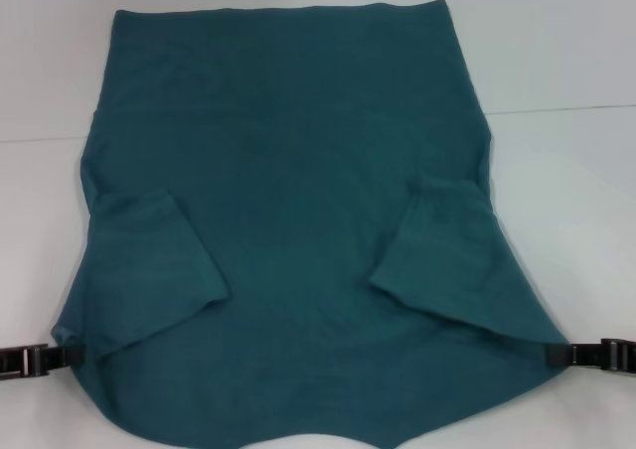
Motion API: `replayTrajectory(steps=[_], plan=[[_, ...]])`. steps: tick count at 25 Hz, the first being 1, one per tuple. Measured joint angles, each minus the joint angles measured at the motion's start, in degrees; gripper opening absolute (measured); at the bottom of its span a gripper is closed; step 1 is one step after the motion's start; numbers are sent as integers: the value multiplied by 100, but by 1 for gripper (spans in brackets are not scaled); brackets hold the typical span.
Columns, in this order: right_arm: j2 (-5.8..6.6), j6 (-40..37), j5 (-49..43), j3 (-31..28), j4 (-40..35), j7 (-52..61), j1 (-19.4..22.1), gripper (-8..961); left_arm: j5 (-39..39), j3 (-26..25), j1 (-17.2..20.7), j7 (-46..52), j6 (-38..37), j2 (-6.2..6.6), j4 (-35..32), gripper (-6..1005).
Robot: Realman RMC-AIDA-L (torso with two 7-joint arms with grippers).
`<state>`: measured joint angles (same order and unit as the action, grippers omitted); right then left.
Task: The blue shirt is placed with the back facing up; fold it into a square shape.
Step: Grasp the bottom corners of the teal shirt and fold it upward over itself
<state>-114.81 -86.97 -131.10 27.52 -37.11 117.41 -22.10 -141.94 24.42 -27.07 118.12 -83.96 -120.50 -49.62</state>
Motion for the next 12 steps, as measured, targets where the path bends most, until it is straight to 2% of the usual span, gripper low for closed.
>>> replayTrajectory(steps=[4,12], plan=[[-46,-125,6,-416,31,-447,140,33,-33,-24,69,54,-133,34,-18,63],[-68,-558,16,-1252,158,-1081,446,32,-65,-300,194,20,-885,91,-36,66]])
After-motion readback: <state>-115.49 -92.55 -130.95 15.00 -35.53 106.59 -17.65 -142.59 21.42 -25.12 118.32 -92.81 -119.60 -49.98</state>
